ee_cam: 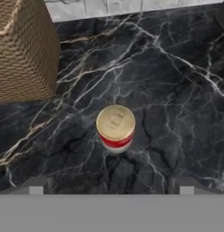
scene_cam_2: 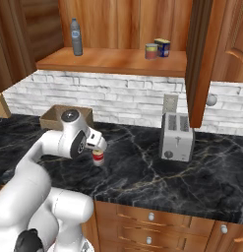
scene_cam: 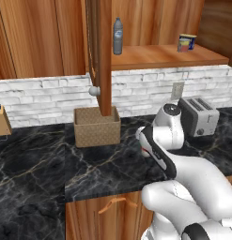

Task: Pick the cans from the counter and place them in their designated side in the cabinet.

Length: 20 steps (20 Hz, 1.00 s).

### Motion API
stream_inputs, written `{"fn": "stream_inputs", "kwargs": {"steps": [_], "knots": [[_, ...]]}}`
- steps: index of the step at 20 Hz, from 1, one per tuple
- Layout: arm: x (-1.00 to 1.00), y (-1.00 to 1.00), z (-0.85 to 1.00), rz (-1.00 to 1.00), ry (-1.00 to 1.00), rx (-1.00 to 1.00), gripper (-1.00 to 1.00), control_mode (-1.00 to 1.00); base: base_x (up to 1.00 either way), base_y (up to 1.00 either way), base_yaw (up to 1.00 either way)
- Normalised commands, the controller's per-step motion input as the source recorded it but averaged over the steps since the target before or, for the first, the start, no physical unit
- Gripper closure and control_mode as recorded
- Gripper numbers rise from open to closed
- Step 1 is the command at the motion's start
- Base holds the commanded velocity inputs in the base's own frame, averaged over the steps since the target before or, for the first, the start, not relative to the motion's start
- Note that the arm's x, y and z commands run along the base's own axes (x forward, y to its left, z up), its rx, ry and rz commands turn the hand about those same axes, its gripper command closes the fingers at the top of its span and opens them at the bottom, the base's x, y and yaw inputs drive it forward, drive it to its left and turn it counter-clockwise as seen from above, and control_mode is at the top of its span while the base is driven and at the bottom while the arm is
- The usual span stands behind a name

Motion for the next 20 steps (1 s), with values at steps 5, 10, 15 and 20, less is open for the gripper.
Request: {"fn": "stream_inputs", "kwargs": {"steps": [5, 10, 15, 20], "knots": [[0.18, 0.00, -0.21, 0.00, 0.02, 0.00, -1.00, -1.00, 0.00, 0.00, 0.00], [0.18, 0.00, -0.20, 0.00, 0.03, 0.00, -1.00, -1.00, 0.00, 0.00, 0.00], [0.19, -0.03, -0.20, 0.00, 0.04, 0.00, -1.00, -1.00, 0.00, 0.00, 0.00], [0.20, -0.04, -0.20, 0.00, 0.04, 0.00, -1.00, -1.00, 0.00, 0.00, 0.00]]}}
